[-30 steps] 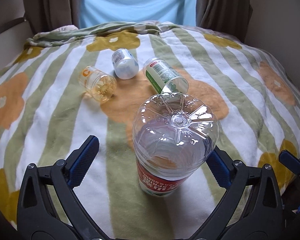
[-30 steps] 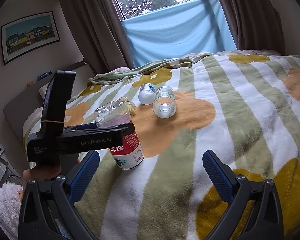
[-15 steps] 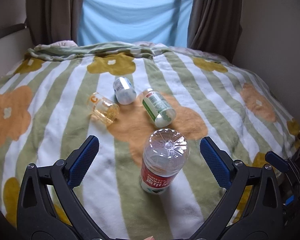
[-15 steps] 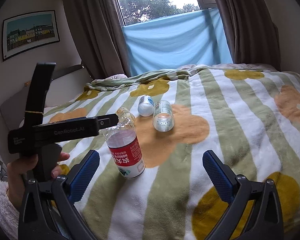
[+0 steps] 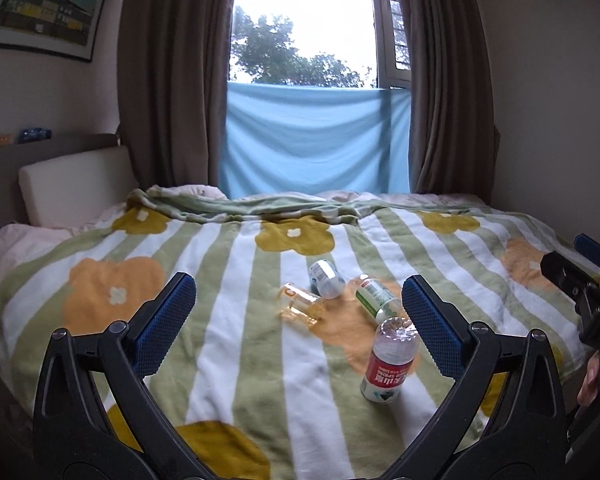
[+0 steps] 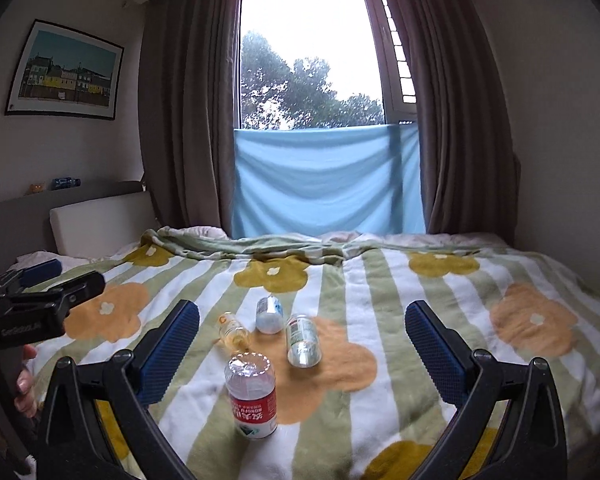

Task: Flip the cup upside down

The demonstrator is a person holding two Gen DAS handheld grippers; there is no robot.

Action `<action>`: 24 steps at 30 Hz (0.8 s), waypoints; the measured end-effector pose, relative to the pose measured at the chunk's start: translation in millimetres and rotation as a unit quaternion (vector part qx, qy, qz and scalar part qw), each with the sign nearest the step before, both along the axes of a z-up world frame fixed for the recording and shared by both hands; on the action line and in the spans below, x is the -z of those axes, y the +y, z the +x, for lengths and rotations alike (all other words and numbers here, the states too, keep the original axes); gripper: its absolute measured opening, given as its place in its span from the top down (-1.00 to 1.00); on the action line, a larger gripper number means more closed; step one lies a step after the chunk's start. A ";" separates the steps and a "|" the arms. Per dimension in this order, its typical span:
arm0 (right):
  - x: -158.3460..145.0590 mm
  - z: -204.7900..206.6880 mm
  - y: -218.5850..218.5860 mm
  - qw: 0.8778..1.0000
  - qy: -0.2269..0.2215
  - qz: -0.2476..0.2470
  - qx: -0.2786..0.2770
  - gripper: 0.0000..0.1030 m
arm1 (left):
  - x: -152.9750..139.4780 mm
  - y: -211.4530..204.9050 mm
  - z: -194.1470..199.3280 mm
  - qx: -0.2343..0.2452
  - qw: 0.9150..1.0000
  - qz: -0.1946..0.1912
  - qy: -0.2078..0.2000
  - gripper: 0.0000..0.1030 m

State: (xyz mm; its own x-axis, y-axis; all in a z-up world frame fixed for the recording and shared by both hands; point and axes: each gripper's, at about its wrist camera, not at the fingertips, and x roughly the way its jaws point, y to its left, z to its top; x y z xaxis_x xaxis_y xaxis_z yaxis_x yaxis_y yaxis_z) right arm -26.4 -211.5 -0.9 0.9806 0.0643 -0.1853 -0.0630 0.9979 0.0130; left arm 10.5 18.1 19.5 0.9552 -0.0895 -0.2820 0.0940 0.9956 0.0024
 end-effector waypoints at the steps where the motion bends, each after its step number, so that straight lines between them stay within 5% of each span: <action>1: -1.0 -1.6 2.5 1.000 -0.004 -0.009 0.009 -1.00 | 1.4 3.4 -3.9 -0.002 1.000 -0.003 -0.004 -0.99; 24: 9.7 -8.5 5.7 0.998 -0.007 -0.020 0.055 -1.00 | 16.9 7.5 -7.1 0.007 1.000 -0.004 -0.020 -0.99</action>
State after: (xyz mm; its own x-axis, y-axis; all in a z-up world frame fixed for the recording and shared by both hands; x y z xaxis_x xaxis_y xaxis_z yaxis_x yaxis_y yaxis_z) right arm -34.9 -205.8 -10.6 0.9838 -0.0515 -0.1720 0.0474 0.9985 -0.0279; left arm 3.4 25.7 2.7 0.9643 -0.1045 -0.2435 0.1074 0.9942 -0.0012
